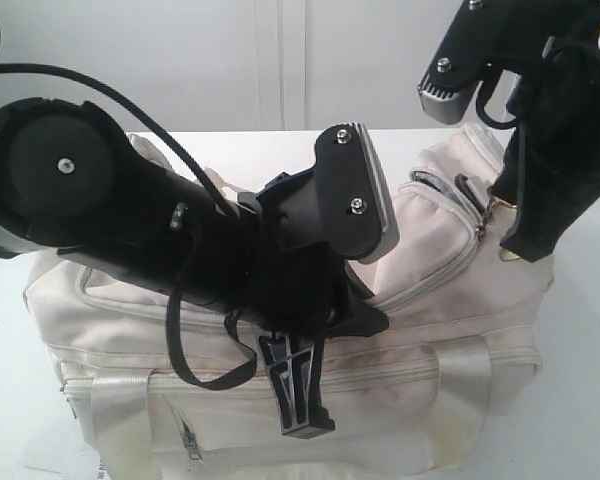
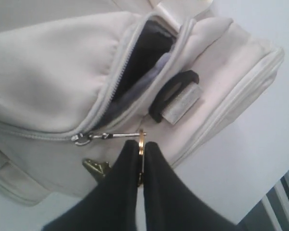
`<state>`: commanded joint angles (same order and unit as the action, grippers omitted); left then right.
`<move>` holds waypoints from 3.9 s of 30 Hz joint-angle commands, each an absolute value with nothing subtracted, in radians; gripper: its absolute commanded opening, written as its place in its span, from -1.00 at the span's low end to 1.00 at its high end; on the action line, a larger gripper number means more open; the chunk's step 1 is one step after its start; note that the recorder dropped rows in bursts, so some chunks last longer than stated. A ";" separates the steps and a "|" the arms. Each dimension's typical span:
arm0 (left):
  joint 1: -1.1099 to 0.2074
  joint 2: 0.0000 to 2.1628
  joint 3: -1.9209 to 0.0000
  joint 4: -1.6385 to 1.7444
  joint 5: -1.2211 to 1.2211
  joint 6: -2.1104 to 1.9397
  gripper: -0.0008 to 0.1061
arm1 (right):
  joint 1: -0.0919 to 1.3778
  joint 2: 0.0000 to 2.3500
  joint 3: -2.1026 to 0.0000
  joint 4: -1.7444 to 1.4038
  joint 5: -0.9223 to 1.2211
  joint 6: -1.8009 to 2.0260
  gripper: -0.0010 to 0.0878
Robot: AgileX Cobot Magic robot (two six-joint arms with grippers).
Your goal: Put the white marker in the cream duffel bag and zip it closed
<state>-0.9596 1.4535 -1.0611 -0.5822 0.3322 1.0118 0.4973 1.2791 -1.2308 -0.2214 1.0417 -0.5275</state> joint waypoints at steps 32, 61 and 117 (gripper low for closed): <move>-0.960 1.453 -1.098 -0.799 0.193 1.043 0.30 | 0.486 1.329 -1.282 -0.082 1.058 -0.659 -0.98; -1.110 1.624 -1.130 -0.975 -0.140 0.918 -0.09 | 0.436 1.329 -1.282 -0.030 1.003 -0.657 -0.98; -1.109 1.606 -1.130 -0.931 -0.056 1.027 -0.99 | 0.345 1.580 -1.412 0.083 0.595 -0.560 -0.98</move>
<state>-1.1089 1.6058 -1.1297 -0.9314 -0.0563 1.0267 0.3449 1.5799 -1.4118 0.0832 0.5950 -0.5602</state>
